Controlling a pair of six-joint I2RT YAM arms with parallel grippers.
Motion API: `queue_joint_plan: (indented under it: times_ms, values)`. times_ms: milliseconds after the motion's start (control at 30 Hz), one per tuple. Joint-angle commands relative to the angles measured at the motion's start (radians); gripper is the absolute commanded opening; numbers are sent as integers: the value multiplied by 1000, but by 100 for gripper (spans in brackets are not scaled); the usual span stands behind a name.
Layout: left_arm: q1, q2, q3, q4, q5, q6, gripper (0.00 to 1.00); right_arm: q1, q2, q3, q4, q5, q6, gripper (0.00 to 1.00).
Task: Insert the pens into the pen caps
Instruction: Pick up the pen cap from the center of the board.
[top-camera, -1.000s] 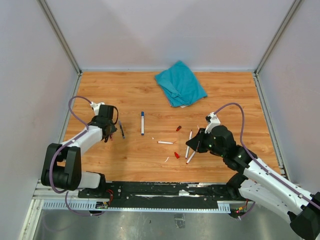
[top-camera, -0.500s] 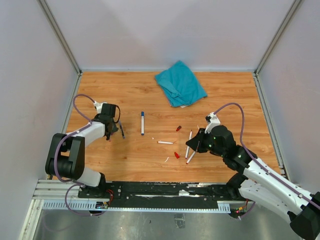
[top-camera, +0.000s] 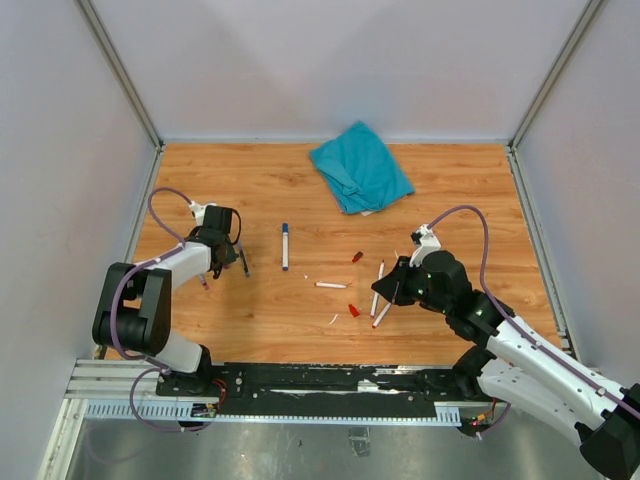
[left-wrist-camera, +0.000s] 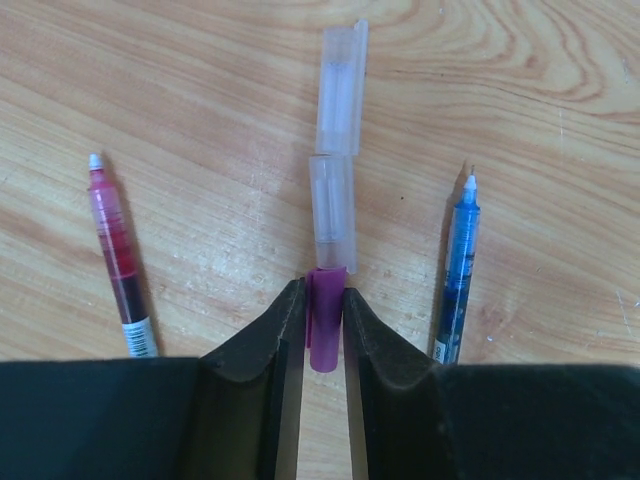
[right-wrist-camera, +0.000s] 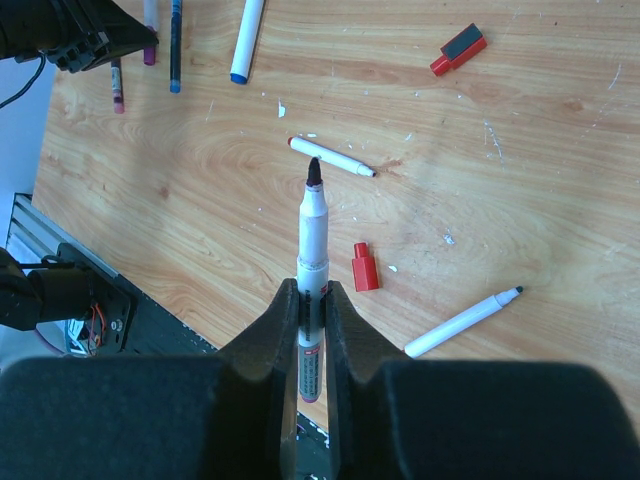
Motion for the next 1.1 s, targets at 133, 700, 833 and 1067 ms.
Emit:
queue_joint_plan:
  times_ms: [133, 700, 833, 1067]
  values:
    - [9, -33, -25, 12, 62, 6, 16, 11, -15, 13, 7, 5, -22, 1]
    - [-88, -270, -116, -18, 7, -110, 12, 10, 8, 27, 4, 0, -37, 1]
    - [-99, -305, -146, -15, 18, -127, 12, 11, 22, 38, -3, -7, -37, 1]
    - [-179, -341, -175, 0, 38, -167, 12, 11, 23, 60, -27, 10, -48, 1]
